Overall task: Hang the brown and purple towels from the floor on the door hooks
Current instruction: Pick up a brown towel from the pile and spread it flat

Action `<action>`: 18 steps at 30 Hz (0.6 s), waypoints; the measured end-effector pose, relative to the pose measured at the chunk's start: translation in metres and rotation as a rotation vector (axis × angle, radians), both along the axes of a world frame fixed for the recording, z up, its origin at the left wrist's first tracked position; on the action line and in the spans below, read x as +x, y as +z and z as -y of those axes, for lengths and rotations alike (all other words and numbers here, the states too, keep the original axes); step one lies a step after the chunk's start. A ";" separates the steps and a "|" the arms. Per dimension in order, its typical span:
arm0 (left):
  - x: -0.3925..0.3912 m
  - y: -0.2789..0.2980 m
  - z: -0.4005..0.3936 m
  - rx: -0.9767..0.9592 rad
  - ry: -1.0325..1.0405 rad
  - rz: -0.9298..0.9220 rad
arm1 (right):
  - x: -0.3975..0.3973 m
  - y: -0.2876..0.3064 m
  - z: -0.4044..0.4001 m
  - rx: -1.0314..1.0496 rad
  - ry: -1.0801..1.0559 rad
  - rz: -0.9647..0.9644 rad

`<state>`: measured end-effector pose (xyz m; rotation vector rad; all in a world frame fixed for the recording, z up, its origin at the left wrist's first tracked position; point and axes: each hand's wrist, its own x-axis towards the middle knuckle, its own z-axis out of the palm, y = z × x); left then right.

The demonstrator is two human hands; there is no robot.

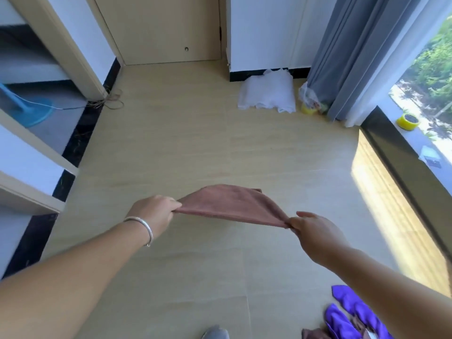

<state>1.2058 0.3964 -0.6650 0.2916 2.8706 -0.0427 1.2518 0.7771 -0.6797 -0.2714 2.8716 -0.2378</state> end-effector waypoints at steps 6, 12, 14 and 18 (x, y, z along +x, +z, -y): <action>0.126 -0.102 0.003 -0.037 -0.006 0.163 | 0.119 -0.091 0.004 -0.005 0.095 0.141; 0.229 -0.188 0.008 -0.036 -0.054 0.372 | 0.225 -0.158 0.013 -0.054 0.077 0.321; 0.264 -0.217 0.011 -0.048 -0.069 0.432 | 0.261 -0.181 0.018 -0.070 0.039 0.395; 0.322 -0.247 0.016 -0.019 -0.101 0.532 | 0.307 -0.193 0.025 -0.071 0.043 0.482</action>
